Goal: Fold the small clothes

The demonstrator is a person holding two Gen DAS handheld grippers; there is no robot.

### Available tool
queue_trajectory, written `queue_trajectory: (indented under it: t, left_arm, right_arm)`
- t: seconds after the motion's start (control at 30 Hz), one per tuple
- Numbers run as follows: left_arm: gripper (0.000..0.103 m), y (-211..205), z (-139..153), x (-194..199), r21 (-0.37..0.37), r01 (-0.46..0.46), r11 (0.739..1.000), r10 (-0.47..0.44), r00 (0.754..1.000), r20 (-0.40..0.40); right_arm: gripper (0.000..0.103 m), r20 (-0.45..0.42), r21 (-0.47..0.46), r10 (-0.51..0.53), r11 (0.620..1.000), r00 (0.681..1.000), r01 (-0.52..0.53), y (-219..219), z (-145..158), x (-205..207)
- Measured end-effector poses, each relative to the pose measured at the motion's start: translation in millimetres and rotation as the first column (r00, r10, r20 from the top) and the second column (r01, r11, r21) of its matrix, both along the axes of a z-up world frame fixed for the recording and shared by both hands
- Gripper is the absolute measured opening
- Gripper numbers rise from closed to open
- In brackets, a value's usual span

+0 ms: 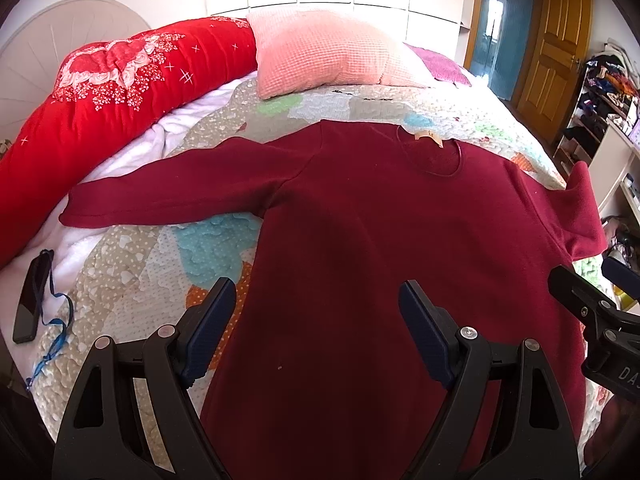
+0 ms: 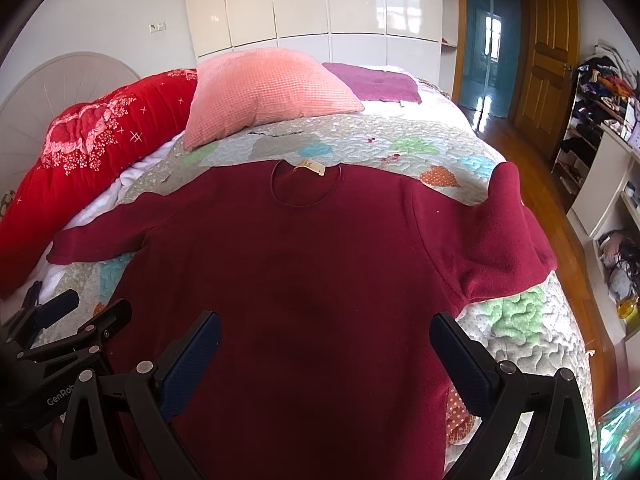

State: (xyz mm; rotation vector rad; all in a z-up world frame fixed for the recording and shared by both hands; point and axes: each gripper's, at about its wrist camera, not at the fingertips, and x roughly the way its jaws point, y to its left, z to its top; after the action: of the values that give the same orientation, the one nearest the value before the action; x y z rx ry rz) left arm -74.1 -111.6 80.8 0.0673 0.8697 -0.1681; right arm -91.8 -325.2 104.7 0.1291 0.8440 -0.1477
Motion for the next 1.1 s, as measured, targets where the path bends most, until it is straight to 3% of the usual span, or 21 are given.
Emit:
queue_trajectory:
  t: [0.77,1.1]
  left_arm:
    - [0.084,1,-14,25,-0.006,-0.009,1.0,0.009,0.999,-0.034]
    - [0.084,30,-21,46,-0.042,-0.062,0.997,0.059,0.996,-0.062]
  right_arm:
    - [0.103,-0.054,0.007,0.022,1.0,0.998,-0.022,8,-25,31]
    - [0.103,-0.074,0.036,0.06,0.998,0.995,-0.057,30,-44,61]
